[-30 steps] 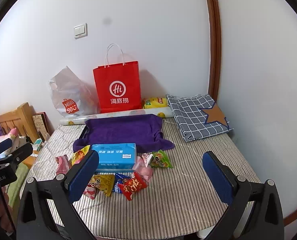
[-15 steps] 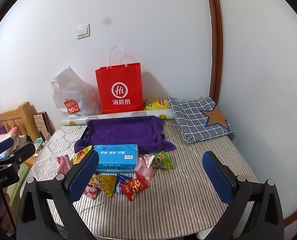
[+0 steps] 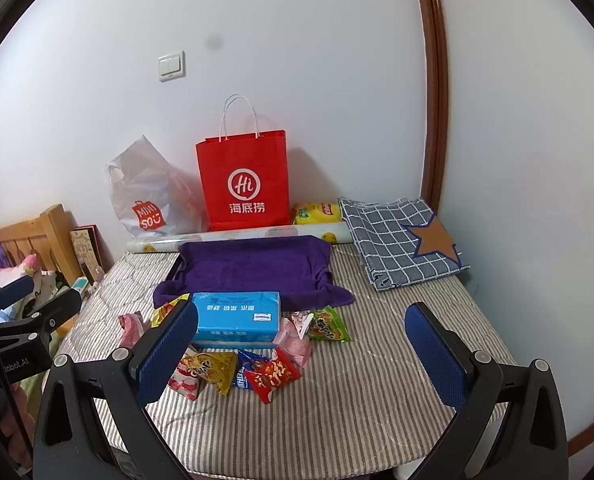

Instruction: Organize snacks

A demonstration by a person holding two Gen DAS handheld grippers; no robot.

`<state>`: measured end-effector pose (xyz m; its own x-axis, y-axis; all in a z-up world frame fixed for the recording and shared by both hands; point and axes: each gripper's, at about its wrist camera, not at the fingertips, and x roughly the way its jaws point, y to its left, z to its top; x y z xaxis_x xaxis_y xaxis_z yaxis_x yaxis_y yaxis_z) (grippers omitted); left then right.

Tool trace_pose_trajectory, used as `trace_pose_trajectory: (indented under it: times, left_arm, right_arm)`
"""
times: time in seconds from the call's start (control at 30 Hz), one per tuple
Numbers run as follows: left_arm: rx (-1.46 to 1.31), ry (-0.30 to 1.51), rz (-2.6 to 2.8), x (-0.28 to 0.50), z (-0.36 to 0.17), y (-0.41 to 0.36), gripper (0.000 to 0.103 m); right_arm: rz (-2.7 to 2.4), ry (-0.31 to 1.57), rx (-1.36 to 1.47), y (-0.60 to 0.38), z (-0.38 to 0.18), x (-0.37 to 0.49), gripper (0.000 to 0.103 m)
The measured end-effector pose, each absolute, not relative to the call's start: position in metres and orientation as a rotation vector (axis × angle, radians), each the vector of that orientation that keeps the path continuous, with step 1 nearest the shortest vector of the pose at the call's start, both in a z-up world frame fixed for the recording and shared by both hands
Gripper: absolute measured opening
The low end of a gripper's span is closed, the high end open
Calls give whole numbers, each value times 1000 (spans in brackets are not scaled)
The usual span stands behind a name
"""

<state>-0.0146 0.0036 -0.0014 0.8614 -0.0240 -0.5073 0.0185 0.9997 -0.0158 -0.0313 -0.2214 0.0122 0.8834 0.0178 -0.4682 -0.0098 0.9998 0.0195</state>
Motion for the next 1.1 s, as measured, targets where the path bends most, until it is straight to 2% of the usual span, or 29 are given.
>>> trace_pose_trajectory:
  times: [0.43,0.73,1.1]
  left_arm:
    - [30,526,8,-7,-4,1,103]
    - [31,583,62,20,-21,9,103]
    - [-13,675,69,62,-75,41,103]
  right_arm:
    - [33,486,13,-216,9,-29,102]
    - [-16,558,31,-228,-5,2,103]
    - [-11,680,53,-264,-76,48,102]
